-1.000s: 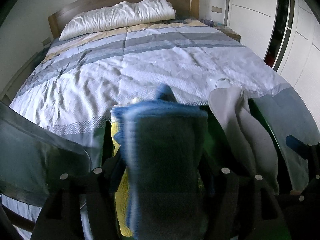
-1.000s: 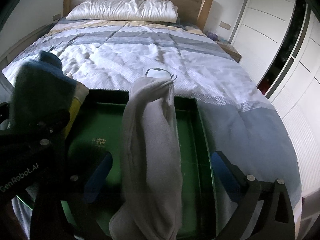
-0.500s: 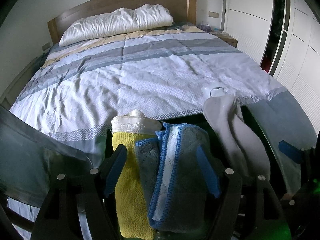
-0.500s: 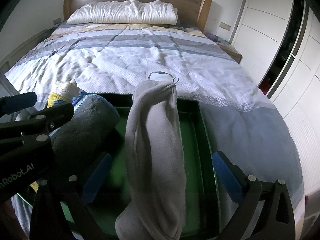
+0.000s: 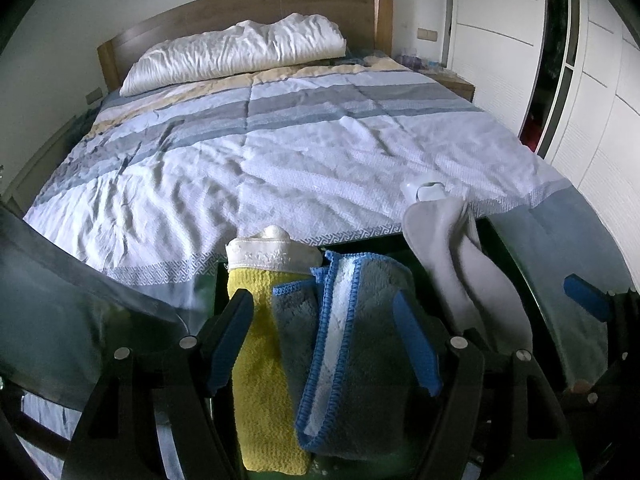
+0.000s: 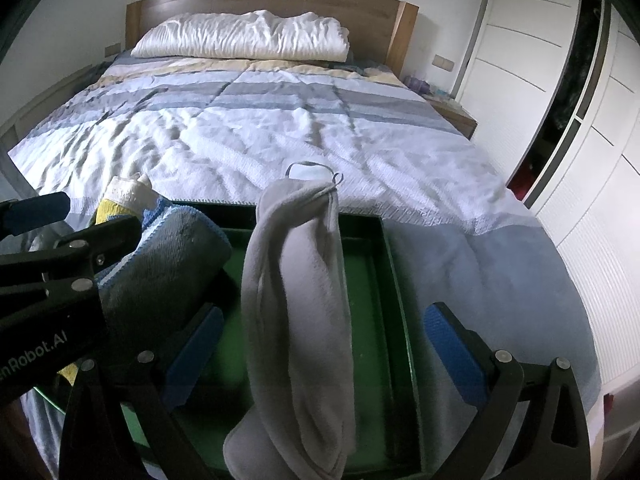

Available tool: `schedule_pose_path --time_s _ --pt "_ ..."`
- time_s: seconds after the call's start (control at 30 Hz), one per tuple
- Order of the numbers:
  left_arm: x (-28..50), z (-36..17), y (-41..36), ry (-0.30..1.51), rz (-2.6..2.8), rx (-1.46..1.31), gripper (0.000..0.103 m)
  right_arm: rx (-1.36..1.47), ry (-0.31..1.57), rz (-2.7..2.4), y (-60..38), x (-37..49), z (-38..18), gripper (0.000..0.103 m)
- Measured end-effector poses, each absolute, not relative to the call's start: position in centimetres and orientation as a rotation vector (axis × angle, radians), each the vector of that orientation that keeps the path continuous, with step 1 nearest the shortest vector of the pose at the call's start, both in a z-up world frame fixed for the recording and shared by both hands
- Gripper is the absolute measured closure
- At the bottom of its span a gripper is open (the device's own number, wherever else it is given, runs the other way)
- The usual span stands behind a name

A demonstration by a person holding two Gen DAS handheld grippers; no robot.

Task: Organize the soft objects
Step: 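Open both grippers to release the towel and fleece cloth in the tray, then withdraw both grippers up and back toward the white cloth and tissue pack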

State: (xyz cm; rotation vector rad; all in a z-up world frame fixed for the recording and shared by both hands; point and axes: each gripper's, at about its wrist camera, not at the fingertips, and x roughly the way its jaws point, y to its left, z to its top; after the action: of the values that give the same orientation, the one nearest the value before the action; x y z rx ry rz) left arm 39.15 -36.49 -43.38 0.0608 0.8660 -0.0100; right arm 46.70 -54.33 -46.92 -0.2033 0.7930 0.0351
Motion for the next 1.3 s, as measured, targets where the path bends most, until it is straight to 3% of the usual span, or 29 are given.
schedule_pose_path --time_s 0.53,1.3 --pt "37.4 -42.0 -35.6 0.855 -0.011 0.013 0.036 -0.206 0.772 0.027 -54.3 45.1 -45.8 0.0" --pt "29.0 -34.2 -32.6 0.759 -0.155 -0.196 0.034 -0.188 0.731 -0.1 -51.9 40.8 -41.8 0.0"
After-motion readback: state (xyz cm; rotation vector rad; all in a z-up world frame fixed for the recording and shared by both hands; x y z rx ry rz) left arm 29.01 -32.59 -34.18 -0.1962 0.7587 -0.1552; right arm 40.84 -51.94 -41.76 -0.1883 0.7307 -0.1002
